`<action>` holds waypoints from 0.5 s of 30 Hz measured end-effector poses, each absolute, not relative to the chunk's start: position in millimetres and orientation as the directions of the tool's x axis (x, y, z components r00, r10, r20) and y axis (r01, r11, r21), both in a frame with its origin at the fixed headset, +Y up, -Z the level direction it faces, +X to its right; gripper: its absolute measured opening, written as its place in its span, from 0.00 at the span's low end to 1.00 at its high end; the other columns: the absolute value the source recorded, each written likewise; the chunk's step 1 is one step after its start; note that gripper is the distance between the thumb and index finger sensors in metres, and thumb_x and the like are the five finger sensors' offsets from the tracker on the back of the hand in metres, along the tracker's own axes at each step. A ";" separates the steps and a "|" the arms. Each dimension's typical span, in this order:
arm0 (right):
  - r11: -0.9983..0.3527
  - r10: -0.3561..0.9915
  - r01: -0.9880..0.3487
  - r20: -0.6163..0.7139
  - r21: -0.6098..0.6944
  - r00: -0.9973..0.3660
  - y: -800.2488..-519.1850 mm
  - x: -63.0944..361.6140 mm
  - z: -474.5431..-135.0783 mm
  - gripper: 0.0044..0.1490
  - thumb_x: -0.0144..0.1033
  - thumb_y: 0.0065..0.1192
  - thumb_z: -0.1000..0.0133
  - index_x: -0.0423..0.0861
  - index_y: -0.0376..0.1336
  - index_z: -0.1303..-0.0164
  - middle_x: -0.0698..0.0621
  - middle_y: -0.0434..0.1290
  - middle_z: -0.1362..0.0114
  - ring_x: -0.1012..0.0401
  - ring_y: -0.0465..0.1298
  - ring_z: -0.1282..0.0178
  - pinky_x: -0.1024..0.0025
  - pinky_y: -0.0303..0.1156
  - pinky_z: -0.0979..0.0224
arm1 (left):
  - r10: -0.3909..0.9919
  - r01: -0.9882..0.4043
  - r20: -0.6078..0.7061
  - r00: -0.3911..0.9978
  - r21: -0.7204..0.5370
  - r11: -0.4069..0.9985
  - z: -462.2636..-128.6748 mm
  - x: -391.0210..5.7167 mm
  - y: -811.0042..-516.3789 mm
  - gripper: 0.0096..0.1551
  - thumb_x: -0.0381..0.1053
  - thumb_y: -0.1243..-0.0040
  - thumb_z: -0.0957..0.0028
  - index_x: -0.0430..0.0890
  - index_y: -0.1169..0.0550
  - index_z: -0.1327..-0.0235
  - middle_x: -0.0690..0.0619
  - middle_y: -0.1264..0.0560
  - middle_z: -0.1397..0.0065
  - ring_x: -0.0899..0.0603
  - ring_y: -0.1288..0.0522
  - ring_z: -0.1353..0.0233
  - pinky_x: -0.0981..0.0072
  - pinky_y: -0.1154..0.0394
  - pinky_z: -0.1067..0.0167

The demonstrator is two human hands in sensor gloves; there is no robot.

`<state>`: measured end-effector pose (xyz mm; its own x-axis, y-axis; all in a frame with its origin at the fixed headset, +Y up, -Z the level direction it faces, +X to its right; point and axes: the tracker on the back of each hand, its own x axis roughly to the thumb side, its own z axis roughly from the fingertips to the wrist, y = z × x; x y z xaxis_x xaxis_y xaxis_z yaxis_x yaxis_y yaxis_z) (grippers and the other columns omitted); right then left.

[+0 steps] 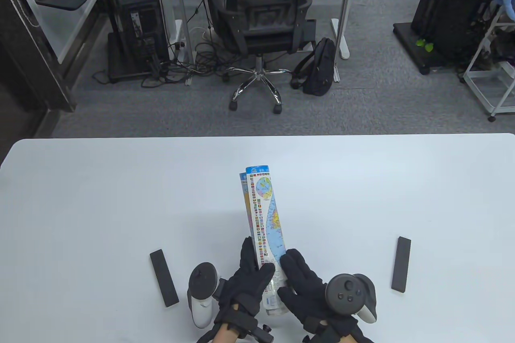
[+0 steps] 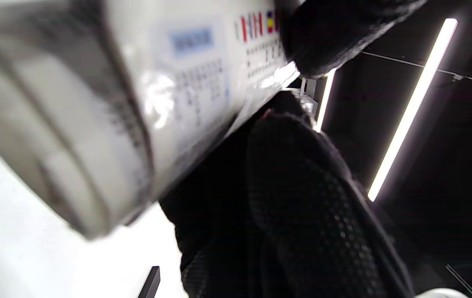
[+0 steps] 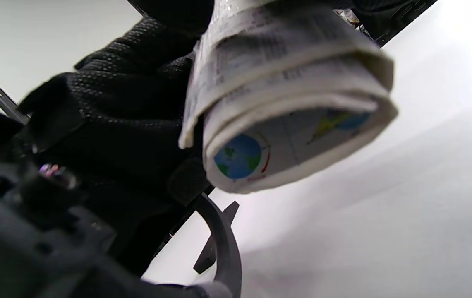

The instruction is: Unroll map and secure with paperweights

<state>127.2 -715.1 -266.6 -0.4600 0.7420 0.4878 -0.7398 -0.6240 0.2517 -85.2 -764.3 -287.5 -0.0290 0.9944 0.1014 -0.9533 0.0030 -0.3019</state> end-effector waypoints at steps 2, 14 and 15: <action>-0.602 0.759 -0.757 0.477 0.253 -0.443 -716.4 130.5 -268.4 0.38 0.26 0.57 0.41 0.25 0.48 0.27 0.24 0.43 0.21 0.27 0.54 0.29 0.33 0.59 0.35 | 0.993 -0.951 0.115 -0.028 -0.310 0.009 -286.9 -84.7 -763.4 0.44 0.59 0.51 0.36 0.52 0.60 0.21 0.41 0.50 0.19 0.36 0.38 0.24 0.46 0.31 0.32; -0.458 0.859 -0.829 0.398 0.320 -0.321 -725.7 141.8 -278.0 0.36 0.27 0.55 0.40 0.22 0.49 0.30 0.22 0.45 0.23 0.27 0.57 0.30 0.33 0.60 0.36 | 0.987 -0.945 0.149 0.051 -0.312 0.096 -288.6 -83.9 -759.6 0.39 0.53 0.51 0.37 0.57 0.55 0.21 0.43 0.47 0.20 0.37 0.36 0.26 0.48 0.29 0.34; -0.442 0.870 -0.835 0.385 0.329 -0.309 -727.0 142.5 -279.1 0.36 0.27 0.55 0.40 0.22 0.50 0.30 0.22 0.45 0.23 0.26 0.57 0.30 0.33 0.60 0.36 | 0.985 -0.941 0.155 0.079 -0.314 0.125 -288.8 -82.5 -759.3 0.41 0.53 0.49 0.38 0.56 0.56 0.21 0.43 0.48 0.19 0.36 0.36 0.25 0.47 0.30 0.33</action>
<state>142.5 -727.0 -279.1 -0.3094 0.8697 0.3845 -0.8345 -0.4422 0.3287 -82.5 -759.3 -288.8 0.0789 0.9848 0.1546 -0.9413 0.1246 -0.3136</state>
